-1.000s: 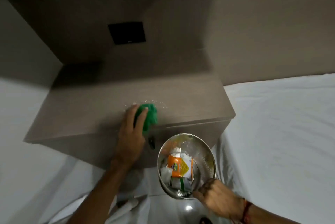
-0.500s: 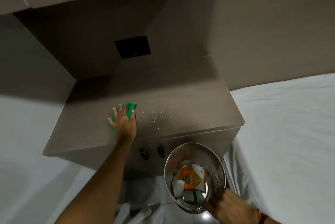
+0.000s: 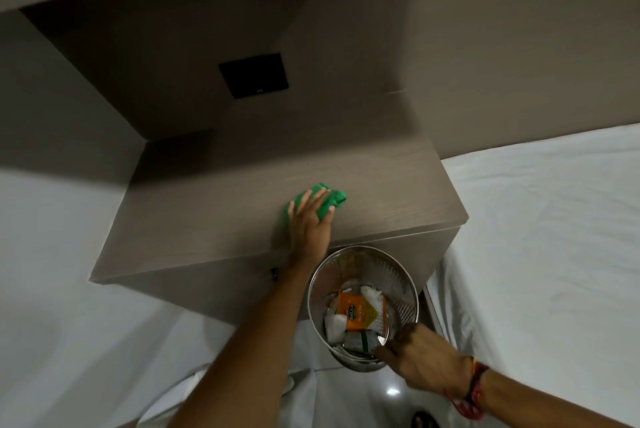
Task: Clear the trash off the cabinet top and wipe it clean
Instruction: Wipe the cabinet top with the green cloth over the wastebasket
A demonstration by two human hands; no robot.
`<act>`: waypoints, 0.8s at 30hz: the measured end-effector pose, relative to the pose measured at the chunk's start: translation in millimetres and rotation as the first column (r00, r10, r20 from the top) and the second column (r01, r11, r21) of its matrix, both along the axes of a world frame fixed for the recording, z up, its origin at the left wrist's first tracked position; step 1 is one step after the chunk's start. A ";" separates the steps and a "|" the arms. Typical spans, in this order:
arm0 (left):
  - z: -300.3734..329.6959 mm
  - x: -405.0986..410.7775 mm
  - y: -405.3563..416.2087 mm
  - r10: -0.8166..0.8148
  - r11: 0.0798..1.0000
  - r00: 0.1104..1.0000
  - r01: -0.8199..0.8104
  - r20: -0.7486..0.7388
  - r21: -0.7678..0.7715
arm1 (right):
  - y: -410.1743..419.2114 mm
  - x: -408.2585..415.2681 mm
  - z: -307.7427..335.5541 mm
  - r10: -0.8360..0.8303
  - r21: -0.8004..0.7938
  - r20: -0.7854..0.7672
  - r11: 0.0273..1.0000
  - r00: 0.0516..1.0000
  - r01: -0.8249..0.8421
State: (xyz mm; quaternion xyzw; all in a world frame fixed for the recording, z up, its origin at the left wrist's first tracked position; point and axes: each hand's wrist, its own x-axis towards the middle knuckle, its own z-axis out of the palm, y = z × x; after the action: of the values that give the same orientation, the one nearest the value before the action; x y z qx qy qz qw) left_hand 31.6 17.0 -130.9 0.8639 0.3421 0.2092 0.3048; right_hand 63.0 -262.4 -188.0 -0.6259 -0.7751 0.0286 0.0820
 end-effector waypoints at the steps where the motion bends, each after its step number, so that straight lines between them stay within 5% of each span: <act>1: 1.1 2.5 -7.6 -0.027 1.000 1.000 0.027 0.004 -0.014 | 1.9 -1.3 1.2 -0.005 -0.015 -0.005 1.000 1.000 0.005; 7: 6.4 -12.5 -42.9 -0.221 0.949 0.969 0.241 0.115 -0.206 | 7.0 -5.6 15.4 0.010 -0.032 0.043 0.999 0.999 -0.008; 10: 4.3 -29.9 -52.5 -0.325 0.924 0.937 0.343 0.125 -0.171 | 9.2 -4.2 28.5 0.015 -0.034 0.129 0.999 0.992 -0.011; 14: -9.5 -57.6 -64.6 -0.550 0.835 0.830 0.550 -0.092 -0.021 | 7.8 -5.9 42.3 0.017 -0.017 0.145 1.000 0.989 -0.014; 18: -22.4 -75.8 -78.9 -0.601 0.752 0.736 0.653 -0.312 0.091 | 6.6 -8.9 42.3 0.002 -0.043 0.183 0.999 0.983 0.006; 24: -22.3 -84.4 -91.2 -0.579 0.740 0.746 0.650 -0.330 0.171 | 6.6 -14.4 38.4 0.000 -0.089 0.146 0.996 0.989 0.013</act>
State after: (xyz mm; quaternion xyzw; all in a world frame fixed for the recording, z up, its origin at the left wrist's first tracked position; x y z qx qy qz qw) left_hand -52.9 -74.2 -153.2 0.9811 0.0391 0.0281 0.1873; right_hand 48.6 -255.8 -149.6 -0.6319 -0.7749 0.0175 -0.0031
